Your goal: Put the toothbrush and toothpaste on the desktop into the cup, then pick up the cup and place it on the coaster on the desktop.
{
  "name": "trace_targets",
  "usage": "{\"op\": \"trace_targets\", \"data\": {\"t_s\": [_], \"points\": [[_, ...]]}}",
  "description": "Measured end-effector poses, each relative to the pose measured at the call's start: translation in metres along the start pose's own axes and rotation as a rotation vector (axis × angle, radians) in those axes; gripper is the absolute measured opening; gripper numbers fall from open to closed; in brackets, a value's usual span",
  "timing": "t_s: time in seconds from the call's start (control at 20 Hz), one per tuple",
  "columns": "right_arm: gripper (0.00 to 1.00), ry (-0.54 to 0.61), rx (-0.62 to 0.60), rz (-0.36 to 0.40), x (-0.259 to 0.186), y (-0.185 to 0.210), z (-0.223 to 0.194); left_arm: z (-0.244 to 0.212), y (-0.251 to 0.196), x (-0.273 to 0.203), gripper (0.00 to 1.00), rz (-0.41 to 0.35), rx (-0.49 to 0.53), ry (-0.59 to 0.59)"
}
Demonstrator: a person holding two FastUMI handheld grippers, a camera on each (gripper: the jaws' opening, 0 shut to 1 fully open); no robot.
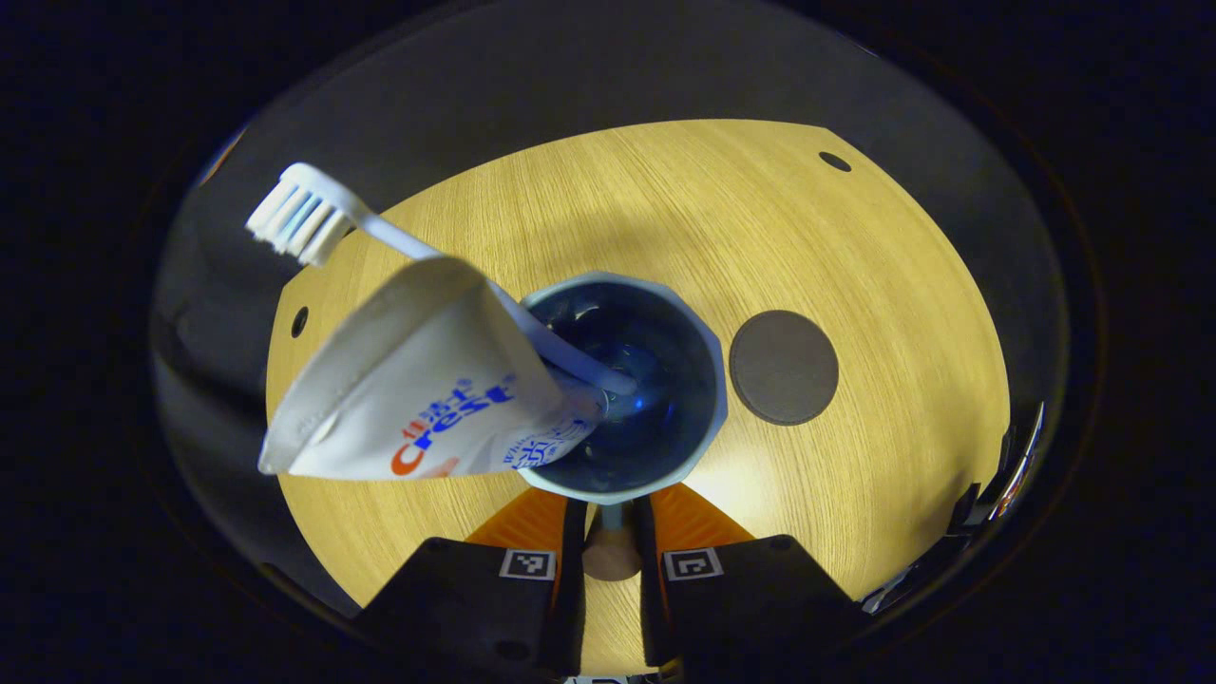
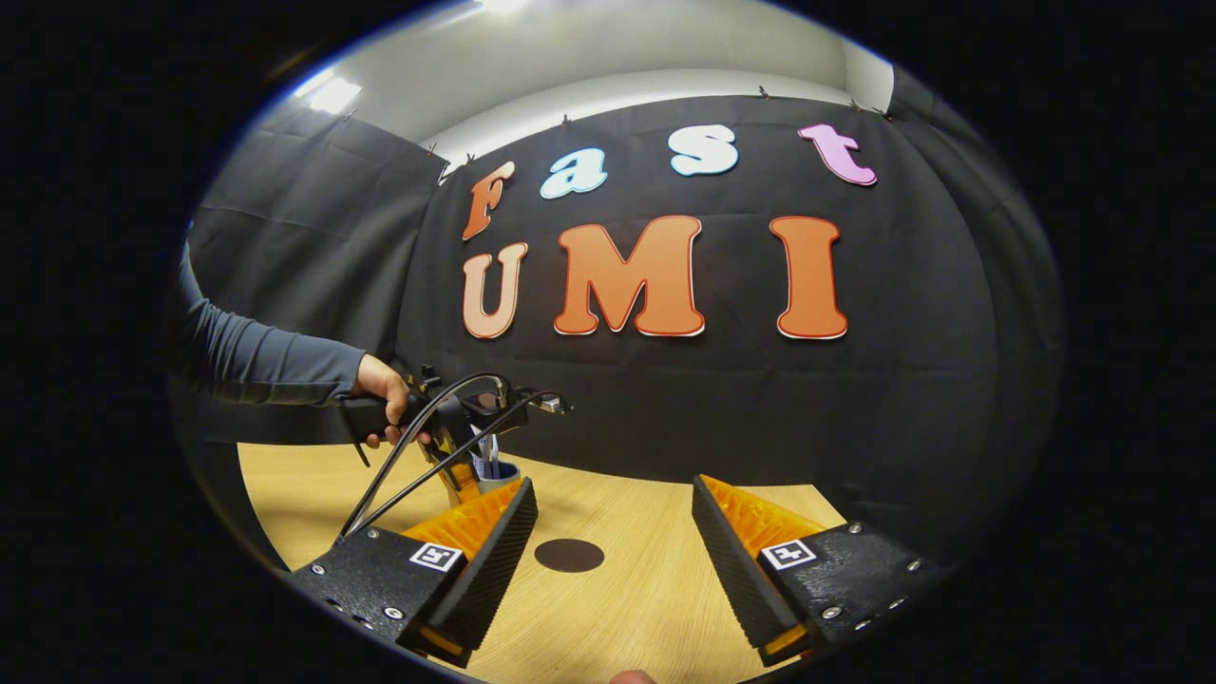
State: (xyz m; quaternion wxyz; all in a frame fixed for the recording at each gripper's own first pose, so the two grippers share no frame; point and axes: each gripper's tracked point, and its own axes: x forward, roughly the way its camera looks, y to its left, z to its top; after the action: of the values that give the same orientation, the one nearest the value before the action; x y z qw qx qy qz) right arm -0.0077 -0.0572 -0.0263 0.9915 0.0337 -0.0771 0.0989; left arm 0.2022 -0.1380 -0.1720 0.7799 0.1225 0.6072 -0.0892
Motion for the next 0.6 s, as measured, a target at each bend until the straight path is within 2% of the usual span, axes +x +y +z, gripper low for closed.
{"op": "trace_targets", "data": {"t_s": [0.15,0.25,0.35,0.45,0.5,0.6], "points": [[0.99,0.005,0.003,-0.016,-0.005,-0.008,-0.001,0.014,-0.048,-0.043,0.28,-0.012,0.028,-0.024],[0.99,0.011,0.0,-0.024,-0.013,-0.012,-0.001,0.024,-0.058,-0.059,0.28,-0.01,0.048,-0.049],[0.99,0.01,-0.007,-0.034,-0.019,-0.018,0.0,0.031,-0.089,-0.08,0.28,-0.021,0.069,-0.064],[0.98,0.012,-0.01,-0.047,-0.026,-0.024,0.0,0.039,-0.119,-0.118,0.28,-0.029,0.087,-0.067],[0.98,0.013,-0.009,-0.052,-0.03,-0.027,-0.001,0.045,-0.129,-0.124,0.27,-0.032,0.093,-0.069],[0.99,0.012,-0.01,-0.065,-0.037,-0.033,0.0,0.05,-0.119,-0.098,0.28,-0.042,0.103,-0.07]]}}
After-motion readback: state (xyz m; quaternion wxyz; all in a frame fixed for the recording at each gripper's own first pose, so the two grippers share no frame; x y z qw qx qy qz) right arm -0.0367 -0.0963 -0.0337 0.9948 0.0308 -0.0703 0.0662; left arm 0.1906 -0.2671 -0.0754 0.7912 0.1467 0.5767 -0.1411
